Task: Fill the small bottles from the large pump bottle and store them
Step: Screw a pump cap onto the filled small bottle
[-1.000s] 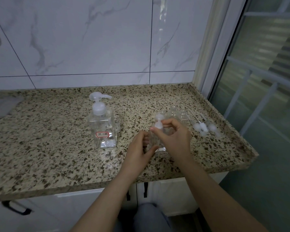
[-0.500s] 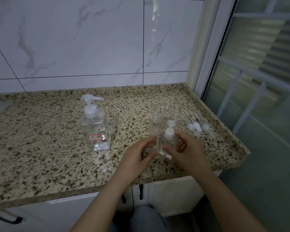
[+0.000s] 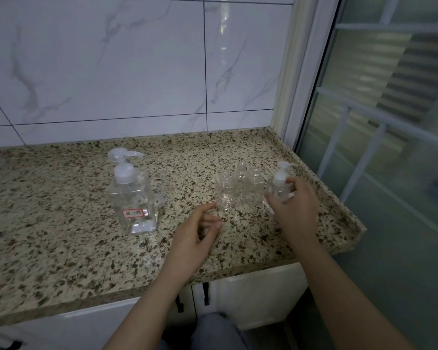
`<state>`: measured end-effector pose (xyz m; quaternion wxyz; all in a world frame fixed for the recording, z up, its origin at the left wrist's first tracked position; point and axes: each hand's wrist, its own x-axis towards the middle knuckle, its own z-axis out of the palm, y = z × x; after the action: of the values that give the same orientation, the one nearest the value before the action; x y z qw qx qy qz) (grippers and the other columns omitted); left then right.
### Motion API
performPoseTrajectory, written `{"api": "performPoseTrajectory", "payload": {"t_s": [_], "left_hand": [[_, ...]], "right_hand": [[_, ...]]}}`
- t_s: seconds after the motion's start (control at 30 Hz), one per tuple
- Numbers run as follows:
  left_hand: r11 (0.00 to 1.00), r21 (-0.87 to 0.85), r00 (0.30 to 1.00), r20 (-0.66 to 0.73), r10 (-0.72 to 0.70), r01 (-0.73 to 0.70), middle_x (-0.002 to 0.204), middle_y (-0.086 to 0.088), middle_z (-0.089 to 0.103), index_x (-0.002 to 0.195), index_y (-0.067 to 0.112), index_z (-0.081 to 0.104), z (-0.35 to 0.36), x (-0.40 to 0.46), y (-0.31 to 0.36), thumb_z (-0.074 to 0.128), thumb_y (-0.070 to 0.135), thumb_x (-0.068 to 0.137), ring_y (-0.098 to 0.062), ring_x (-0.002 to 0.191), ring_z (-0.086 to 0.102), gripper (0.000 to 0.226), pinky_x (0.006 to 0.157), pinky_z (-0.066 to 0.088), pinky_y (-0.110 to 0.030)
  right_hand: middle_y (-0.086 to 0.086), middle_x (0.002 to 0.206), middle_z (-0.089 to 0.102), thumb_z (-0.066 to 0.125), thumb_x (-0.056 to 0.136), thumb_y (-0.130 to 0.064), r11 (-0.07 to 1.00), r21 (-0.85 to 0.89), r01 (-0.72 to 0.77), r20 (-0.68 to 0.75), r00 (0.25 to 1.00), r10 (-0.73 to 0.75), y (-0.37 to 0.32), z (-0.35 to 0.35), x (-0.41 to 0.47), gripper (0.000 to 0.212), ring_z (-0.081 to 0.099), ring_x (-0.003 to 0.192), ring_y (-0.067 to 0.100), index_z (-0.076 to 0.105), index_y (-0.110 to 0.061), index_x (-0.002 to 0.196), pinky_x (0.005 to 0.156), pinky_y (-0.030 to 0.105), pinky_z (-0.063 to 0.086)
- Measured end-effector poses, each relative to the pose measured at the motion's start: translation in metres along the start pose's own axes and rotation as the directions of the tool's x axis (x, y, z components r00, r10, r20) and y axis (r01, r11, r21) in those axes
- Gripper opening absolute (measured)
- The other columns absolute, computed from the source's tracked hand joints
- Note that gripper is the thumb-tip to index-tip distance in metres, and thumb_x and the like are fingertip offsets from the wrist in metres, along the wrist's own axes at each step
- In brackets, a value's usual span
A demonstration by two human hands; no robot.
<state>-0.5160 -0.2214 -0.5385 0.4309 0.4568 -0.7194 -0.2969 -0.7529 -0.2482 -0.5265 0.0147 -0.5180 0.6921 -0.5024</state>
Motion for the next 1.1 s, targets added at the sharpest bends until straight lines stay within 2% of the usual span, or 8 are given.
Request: {"api": "performPoseTrajectory", "payload": {"t_s": [0.43, 0.53, 0.63, 0.73, 0.83, 0.93, 1.0, 1.1], "left_hand": [[1.0, 0.015, 1.0, -0.009, -0.014, 0.014, 0.099, 0.015, 0.071, 0.13, 0.028, 0.055, -0.001, 0.0, 0.002, 0.064, 0.024, 0.095, 0.006, 0.094, 0.065, 0.037, 0.082, 0.05, -0.011], [1.0, 0.012, 1.0, -0.006, -0.021, 0.021, 0.099, 0.015, 0.071, 0.131, 0.026, 0.056, -0.001, -0.001, 0.003, 0.064, 0.024, 0.095, 0.005, 0.094, 0.065, 0.037, 0.082, 0.049, -0.01], [1.0, 0.005, 1.0, -0.007, -0.019, 0.019, 0.098, 0.015, 0.071, 0.13, 0.027, 0.056, -0.001, -0.001, 0.003, 0.065, 0.024, 0.095, 0.005, 0.093, 0.065, 0.036, 0.081, 0.048, -0.008], [1.0, 0.002, 1.0, -0.01, -0.018, 0.018, 0.097, 0.015, 0.071, 0.129, 0.027, 0.057, -0.001, -0.001, 0.002, 0.064, 0.024, 0.095, 0.004, 0.092, 0.066, 0.035, 0.08, 0.049, -0.01], [1.0, 0.01, 1.0, -0.012, -0.019, 0.019, 0.096, 0.016, 0.071, 0.128, 0.029, 0.057, 0.0, 0.0, -0.001, 0.063, 0.027, 0.096, 0.003, 0.091, 0.066, 0.033, 0.077, 0.049, -0.01], [1.0, 0.004, 0.999, -0.012, -0.03, 0.03, 0.094, 0.015, 0.072, 0.128, 0.03, 0.057, 0.0, 0.0, -0.002, 0.062, 0.028, 0.096, 0.002, 0.089, 0.067, 0.032, 0.075, 0.05, -0.011], [0.999, -0.004, 0.999, -0.009, -0.039, 0.039, 0.093, 0.015, 0.072, 0.127, 0.03, 0.057, 0.0, 0.0, -0.002, 0.062, 0.028, 0.096, 0.001, 0.089, 0.067, 0.032, 0.075, 0.05, -0.011], [0.998, -0.028, 0.998, -0.01, -0.055, 0.054, 0.092, 0.013, 0.073, 0.125, 0.03, 0.058, 0.0, 0.001, 0.0, 0.062, 0.027, 0.096, 0.001, 0.087, 0.068, 0.03, 0.072, 0.05, -0.011]], "right_hand": [[0.013, 0.118, 0.057, 0.077, 0.088, -0.014, 0.997, 0.049, -0.061, 0.091, 0.994, 0.057, -0.014, -0.001, 0.006, 0.053, 0.048, 0.082, 0.001, 0.061, -0.003, 0.138, 0.073, -0.011, 0.026], [0.01, 0.118, 0.055, 0.076, 0.091, -0.015, 0.995, 0.072, -0.071, 0.125, 0.99, 0.061, -0.014, 0.003, 0.009, 0.055, 0.059, 0.074, -0.007, 0.058, -0.008, 0.142, 0.074, -0.008, 0.035], [0.005, 0.117, 0.054, 0.074, 0.093, -0.02, 0.994, 0.09, -0.063, 0.163, 0.986, 0.047, -0.012, 0.008, 0.012, 0.057, 0.071, 0.081, 0.013, 0.054, -0.01, 0.146, 0.088, 0.007, 0.048], [0.004, 0.124, 0.051, 0.071, 0.096, -0.022, 0.991, 0.105, -0.082, 0.183, 0.981, 0.062, -0.011, 0.009, 0.013, 0.057, 0.069, 0.079, 0.011, 0.05, -0.012, 0.149, 0.09, 0.02, 0.053], [-0.001, 0.116, 0.051, 0.069, 0.095, -0.025, 0.996, 0.068, -0.053, 0.021, 0.998, 0.051, -0.014, 0.007, 0.008, 0.048, 0.057, 0.086, 0.011, 0.056, -0.018, 0.141, 0.079, 0.032, 0.053], [-0.006, 0.101, 0.053, 0.069, 0.091, -0.02, 0.993, 0.102, 0.063, -0.109, 0.993, -0.052, -0.028, 0.003, 0.004, 0.033, 0.047, 0.076, -0.001, 0.06, -0.022, 0.123, 0.066, 0.019, 0.044], [-0.01, 0.099, 0.056, 0.068, 0.09, -0.021, 0.974, 0.077, 0.211, -0.03, 0.977, -0.21, -0.042, 0.003, 0.006, 0.032, 0.046, 0.083, -0.003, 0.062, -0.024, 0.122, 0.075, 0.019, 0.045], [-0.016, 0.119, 0.062, 0.064, 0.095, -0.027, 0.894, 0.005, 0.447, 0.243, 0.867, -0.435, -0.063, 0.01, 0.012, 0.044, 0.042, 0.124, 0.008, 0.055, -0.033, 0.138, 0.103, 0.031, 0.026]]}}
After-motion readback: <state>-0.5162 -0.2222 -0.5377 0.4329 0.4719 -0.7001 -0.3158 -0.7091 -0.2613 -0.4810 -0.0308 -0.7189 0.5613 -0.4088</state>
